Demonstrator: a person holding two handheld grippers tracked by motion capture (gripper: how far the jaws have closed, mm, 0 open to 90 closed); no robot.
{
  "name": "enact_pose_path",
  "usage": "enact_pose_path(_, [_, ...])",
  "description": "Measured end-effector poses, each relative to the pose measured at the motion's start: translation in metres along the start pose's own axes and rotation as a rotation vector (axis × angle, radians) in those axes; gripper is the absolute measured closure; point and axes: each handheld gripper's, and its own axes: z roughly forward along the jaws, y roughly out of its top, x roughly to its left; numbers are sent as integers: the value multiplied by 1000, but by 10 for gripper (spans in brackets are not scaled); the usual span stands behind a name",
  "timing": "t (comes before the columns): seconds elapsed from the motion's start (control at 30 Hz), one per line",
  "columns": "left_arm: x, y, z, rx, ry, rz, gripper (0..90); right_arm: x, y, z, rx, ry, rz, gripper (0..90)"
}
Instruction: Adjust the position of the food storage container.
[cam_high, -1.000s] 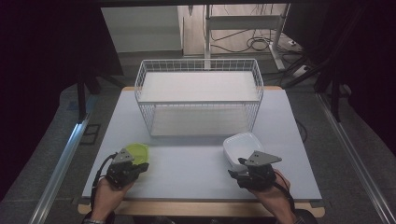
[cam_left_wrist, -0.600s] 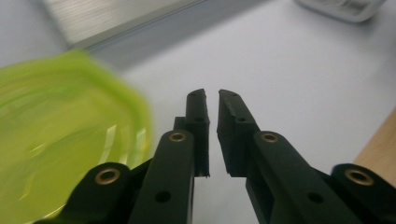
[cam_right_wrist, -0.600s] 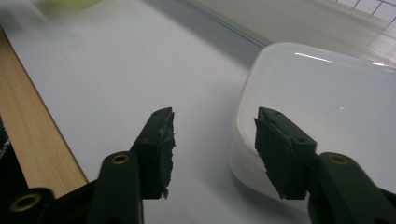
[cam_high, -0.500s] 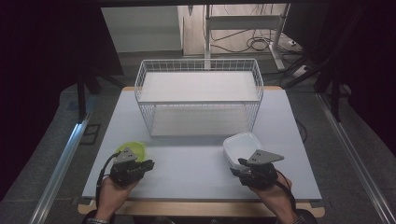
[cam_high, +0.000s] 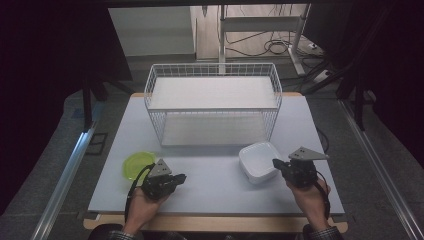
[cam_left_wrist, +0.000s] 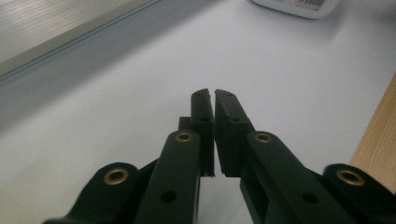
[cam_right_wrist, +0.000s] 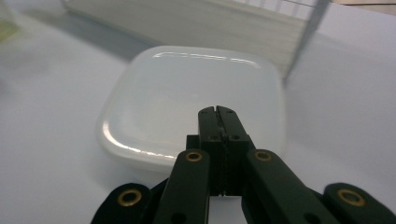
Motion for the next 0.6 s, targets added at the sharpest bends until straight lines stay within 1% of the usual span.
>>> enact_pose_path(0.03, [0, 0, 0, 0, 0, 0, 886, 0, 0, 0, 0, 0, 0, 898])
enact_pose_path(0.07, [-1, 1, 3, 0, -2, 6, 886, -3, 0, 0, -3, -13, 4, 898])
enact_pose_path(0.1, [-3, 5, 8, 2, -10, 12, 897, -11, 0, 0, -8, -51, 15, 897])
enact_pose_path(0.13, [-4, 7, 11, -1, -13, 15, 898, -14, 0, 0, -7, -64, 17, 897])
enact_pose_path(0.17, [-4, 7, 11, -1, -13, 15, 900, -14, 0, 0, -7, -64, 17, 897])
enact_pose_path(0.2, [-6, 9, 14, -4, -18, 17, 900, -17, -1, 2, -4, -78, 20, 897])
enact_pose_path(0.23, [-7, 12, 16, -7, -19, 21, 900, -26, -2, 6, 12, -97, 33, 896])
enact_pose_path(0.3, [-8, 17, 24, -11, -29, 29, 900, -31, -4, 11, 30, -107, 44, 896])
enact_pose_path(0.33, [-8, 17, 24, -11, -29, 29, 900, -31, -4, 11, 30, -107, 44, 896])
enact_pose_path(0.37, [-8, 19, 30, -10, -38, 31, 900, -36, -6, 15, 48, -115, 51, 896])
enact_pose_path(0.4, [-7, 19, 32, -8, -41, 32, 900, -37, -6, 16, 54, -115, 54, 896])
enact_pose_path(0.53, [-8, 19, 35, -2, -44, 35, 900, -39, -9, 21, 81, -86, 61, 896])
enact_pose_path(0.6, [-7, 19, 34, -2, -41, 37, 898, -39, -10, 22, 83, -85, 69, 896])
